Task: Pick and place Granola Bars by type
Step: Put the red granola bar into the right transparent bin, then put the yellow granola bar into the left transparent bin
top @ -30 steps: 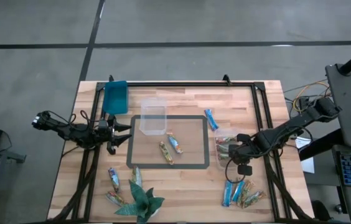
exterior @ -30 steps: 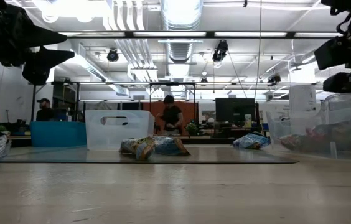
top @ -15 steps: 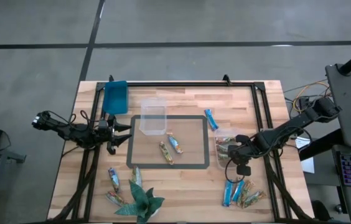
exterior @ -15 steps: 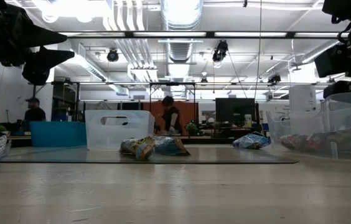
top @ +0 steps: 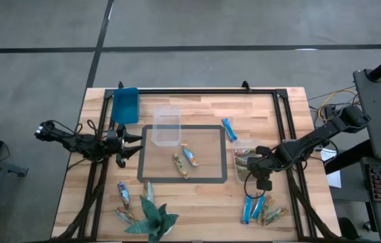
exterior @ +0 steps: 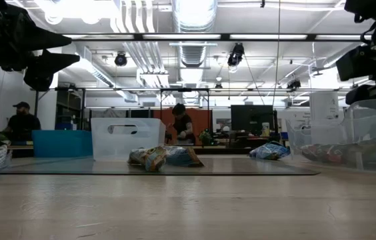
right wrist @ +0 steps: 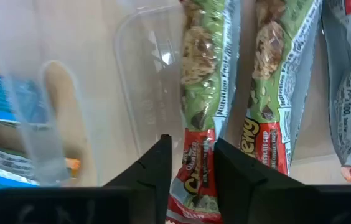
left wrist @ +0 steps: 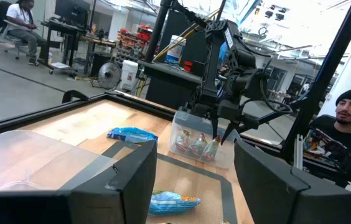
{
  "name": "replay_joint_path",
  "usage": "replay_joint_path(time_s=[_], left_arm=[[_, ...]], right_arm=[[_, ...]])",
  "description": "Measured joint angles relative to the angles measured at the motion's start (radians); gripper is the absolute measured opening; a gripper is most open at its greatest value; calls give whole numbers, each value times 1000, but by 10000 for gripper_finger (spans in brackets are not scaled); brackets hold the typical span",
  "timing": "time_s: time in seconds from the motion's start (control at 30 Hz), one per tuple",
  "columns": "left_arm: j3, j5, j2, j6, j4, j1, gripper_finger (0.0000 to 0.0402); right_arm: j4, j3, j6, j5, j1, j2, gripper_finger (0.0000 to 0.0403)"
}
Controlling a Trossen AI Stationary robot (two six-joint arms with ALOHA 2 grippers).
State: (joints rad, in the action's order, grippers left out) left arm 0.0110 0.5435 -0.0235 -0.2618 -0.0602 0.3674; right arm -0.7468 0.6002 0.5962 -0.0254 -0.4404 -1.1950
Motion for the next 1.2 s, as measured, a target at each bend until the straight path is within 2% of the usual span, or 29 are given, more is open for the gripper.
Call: replay_joint_path(time_s=[0.27, 0.7, 0.97, 1.2], left_arm=[[0, 0, 0, 0, 0, 0, 197], [0, 0, 0, 0, 0, 0, 197], [0, 0, 0, 0, 0, 0, 197], [0, 0, 0, 0, 0, 0, 197]], right_arm=[[-8, 37, -19, -2, 0, 0, 152], [-78, 99, -76, 0, 0, 2, 215], [-119, 132, -80, -1, 1, 2, 247], [-179, 236, -104, -3, 23, 2, 260]])
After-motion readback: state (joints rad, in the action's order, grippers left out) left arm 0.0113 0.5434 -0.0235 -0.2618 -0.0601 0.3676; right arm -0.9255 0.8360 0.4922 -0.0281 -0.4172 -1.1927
